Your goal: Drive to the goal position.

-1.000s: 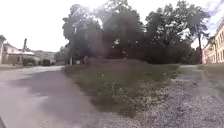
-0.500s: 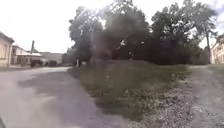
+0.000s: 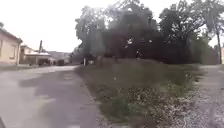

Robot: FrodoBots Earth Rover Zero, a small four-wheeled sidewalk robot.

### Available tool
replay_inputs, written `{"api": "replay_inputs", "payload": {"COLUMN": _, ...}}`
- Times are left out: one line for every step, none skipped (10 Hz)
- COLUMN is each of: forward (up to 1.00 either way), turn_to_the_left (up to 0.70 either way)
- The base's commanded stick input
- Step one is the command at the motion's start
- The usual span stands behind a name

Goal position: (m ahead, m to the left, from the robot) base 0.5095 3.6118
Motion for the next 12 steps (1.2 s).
{"api": "replay_inputs", "payload": {"forward": 0.00, "turn_to_the_left": 0.45}}
{"api": "replay_inputs", "payload": {"forward": 0.00, "turn_to_the_left": 0.45}}
{"api": "replay_inputs", "payload": {"forward": 0.00, "turn_to_the_left": 0.45}}
{"api": "replay_inputs", "payload": {"forward": 0.00, "turn_to_the_left": 0.45}}
{"api": "replay_inputs", "payload": {"forward": 0.00, "turn_to_the_left": 0.45}}
{"api": "replay_inputs", "payload": {"forward": 0.00, "turn_to_the_left": 0.45}}
{"api": "replay_inputs", "payload": {"forward": 0.00, "turn_to_the_left": 0.45}}
{"api": "replay_inputs", "payload": {"forward": 0.00, "turn_to_the_left": 0.45}}
{"api": "replay_inputs", "payload": {"forward": 0.00, "turn_to_the_left": 0.45}}
{"api": "replay_inputs", "payload": {"forward": 0.00, "turn_to_the_left": 0.45}}
{"api": "replay_inputs", "payload": {"forward": 0.00, "turn_to_the_left": 0.45}}
{"api": "replay_inputs", "payload": {"forward": 0.00, "turn_to_the_left": 0.45}}
